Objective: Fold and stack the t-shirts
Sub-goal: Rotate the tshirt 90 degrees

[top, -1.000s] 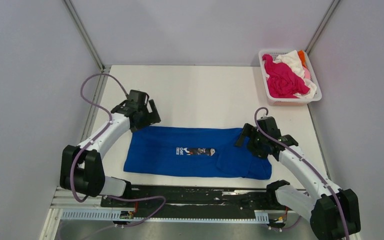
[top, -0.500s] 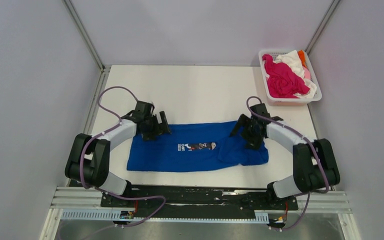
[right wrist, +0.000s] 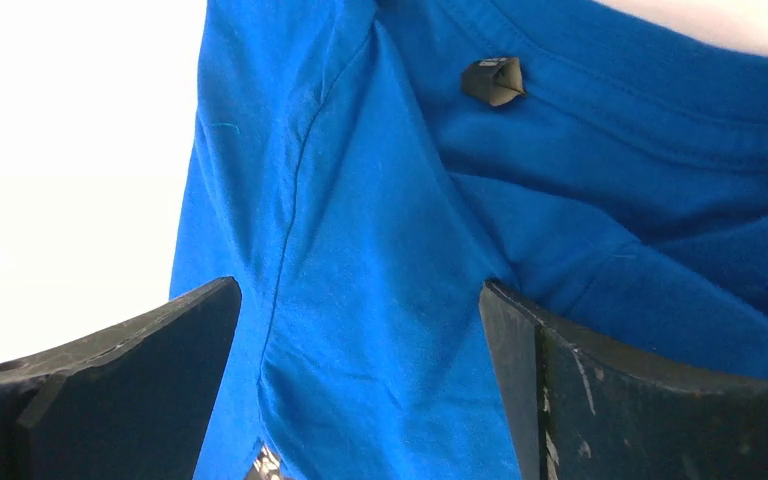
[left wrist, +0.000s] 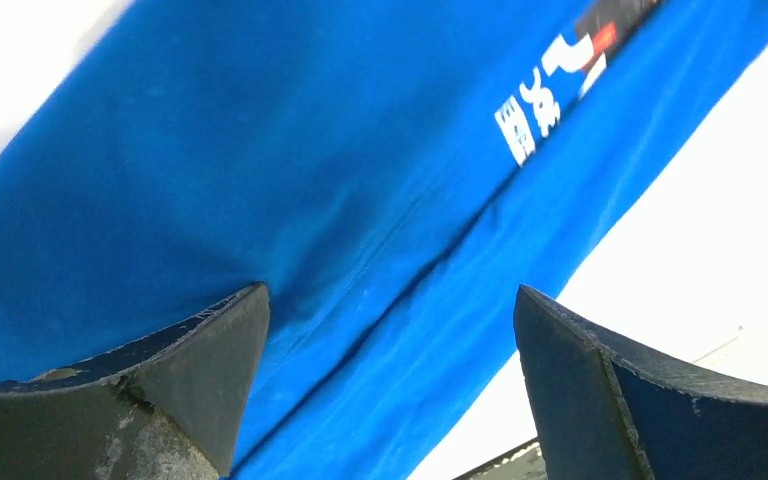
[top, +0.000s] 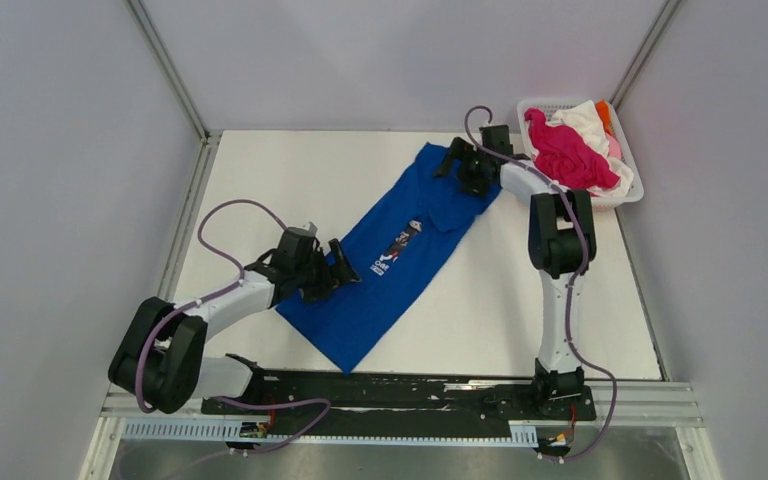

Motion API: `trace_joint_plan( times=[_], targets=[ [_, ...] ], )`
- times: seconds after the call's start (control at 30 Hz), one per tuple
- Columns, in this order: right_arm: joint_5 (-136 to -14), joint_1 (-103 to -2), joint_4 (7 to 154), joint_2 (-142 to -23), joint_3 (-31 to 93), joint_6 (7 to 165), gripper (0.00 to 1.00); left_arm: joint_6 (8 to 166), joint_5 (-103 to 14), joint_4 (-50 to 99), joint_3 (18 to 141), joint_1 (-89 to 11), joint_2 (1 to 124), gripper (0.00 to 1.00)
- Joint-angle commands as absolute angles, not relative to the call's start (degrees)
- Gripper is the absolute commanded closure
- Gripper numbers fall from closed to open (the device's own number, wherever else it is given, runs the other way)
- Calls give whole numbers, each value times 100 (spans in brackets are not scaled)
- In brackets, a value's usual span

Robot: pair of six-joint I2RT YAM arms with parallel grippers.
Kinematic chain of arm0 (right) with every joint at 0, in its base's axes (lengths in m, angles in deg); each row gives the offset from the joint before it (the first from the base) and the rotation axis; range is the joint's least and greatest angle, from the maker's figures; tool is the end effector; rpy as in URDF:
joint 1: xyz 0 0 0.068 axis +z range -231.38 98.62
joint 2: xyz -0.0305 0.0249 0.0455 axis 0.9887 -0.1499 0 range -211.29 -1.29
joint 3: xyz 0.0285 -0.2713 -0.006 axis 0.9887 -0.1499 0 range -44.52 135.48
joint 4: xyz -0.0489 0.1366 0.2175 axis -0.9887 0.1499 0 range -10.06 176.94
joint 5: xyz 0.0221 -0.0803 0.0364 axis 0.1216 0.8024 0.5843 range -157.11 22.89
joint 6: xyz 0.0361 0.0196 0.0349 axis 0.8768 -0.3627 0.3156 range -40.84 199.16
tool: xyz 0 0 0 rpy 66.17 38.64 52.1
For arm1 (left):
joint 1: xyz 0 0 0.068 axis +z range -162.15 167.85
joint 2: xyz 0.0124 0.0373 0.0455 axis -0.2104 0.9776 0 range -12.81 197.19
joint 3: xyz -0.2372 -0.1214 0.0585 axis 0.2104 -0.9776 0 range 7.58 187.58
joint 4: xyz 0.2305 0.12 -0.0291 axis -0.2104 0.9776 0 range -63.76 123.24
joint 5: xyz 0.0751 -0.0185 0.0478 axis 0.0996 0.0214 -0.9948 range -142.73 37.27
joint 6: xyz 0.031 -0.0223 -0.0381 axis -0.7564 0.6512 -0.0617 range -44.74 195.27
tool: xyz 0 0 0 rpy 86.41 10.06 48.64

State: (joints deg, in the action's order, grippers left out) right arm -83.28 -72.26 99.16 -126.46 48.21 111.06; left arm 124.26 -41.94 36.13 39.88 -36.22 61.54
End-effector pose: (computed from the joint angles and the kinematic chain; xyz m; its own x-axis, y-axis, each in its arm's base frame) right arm 0.4705 0.0855 0.1638 -0.8279 0.3812 -0.4114 0.1353 0.8476 0.5131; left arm 0.2146 -0.1032 0.1623 -0.8535 -0.4307 -0.2933 -0.2105 0.7999 -0.5620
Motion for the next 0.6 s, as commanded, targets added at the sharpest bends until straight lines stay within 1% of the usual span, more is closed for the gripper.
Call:
trace_joint_plan(
  times=[0.0,0.1,0.2,0.33,0.37,0.47,0.57],
  targets=[
    [-9187,-7025,9764,-14194,6613,10602,0,13088,-4051,3040,3790,-4151,6535,0],
    [-9609,-6888,9843,-15154,8195,10598,0,13156,-4144,2931,3916,-4590,6823,0],
    [-9747,-6731,9742,-15667,9063,10552,0,13150,-4168,2987,4086,-4997,7126,0],
    [-9574,-6559,9285,-15587,9251,10294,0,13020,-4249,3087,4299,-5267,7038,0],
    [-9482,-6540,9250,-15479,9290,10177,0,12972,-4427,3188,4379,-5341,6965,0],
    [-9287,-6538,9227,-14928,9264,9918,0,12684,-4682,3399,4567,-5475,6437,0],
    [-9288,-6523,9226,-14064,8807,9650,0,12451,-4974,3715,4710,-5530,5980,0]
  ],
)
